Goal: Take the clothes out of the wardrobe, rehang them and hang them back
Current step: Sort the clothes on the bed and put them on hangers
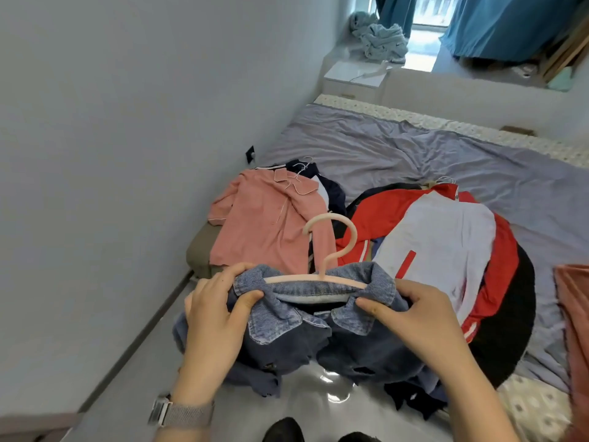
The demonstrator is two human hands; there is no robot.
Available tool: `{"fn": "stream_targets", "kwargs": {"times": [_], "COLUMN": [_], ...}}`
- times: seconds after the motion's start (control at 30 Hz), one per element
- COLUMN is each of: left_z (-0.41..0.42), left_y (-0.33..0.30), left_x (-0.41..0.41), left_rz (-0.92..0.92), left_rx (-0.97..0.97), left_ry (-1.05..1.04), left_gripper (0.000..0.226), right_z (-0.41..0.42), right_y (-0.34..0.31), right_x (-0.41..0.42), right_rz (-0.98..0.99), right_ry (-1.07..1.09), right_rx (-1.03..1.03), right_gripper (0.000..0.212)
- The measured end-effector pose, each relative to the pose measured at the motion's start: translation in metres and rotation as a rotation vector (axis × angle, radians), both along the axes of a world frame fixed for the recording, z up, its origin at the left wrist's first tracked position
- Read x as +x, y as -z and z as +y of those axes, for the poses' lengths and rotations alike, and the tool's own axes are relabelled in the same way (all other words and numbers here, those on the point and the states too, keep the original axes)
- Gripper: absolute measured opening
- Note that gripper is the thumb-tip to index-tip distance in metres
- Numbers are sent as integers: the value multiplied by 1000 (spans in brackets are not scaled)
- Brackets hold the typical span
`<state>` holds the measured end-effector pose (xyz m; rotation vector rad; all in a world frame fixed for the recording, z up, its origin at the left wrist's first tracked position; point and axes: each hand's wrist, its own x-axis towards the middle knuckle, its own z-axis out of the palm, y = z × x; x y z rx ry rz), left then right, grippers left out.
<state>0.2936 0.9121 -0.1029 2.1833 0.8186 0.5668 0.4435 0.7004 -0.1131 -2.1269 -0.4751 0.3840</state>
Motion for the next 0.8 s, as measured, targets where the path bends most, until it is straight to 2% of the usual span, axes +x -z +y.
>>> {"fn": "stream_targets", "kwargs": {"times": [0.27, 0.4, 0.5, 0.7, 0.8], "left_z": [92, 118, 138, 195, 233], "left_y": [-9, -1, 5, -3, -19], "left_x": [12, 51, 76, 116, 145], "left_rz": [-24, 2, 7, -59, -99], "left_rx": [37, 35, -1, -107, -115], "left_ry": [-6, 4, -16, -68, -70], "left_gripper": [32, 34, 34, 42, 38], "right_z": [90, 116, 140, 205, 249], "right_y": [5, 15, 23, 23, 1], "right_x": [0, 42, 74, 136, 178], "right_rz": [7, 22, 19, -68, -82], "right_ry": [20, -15, -75, -206, -256], "right_rx": [33, 15, -1, -89, -46], "right_gripper": [31, 36, 23, 21, 19]}}
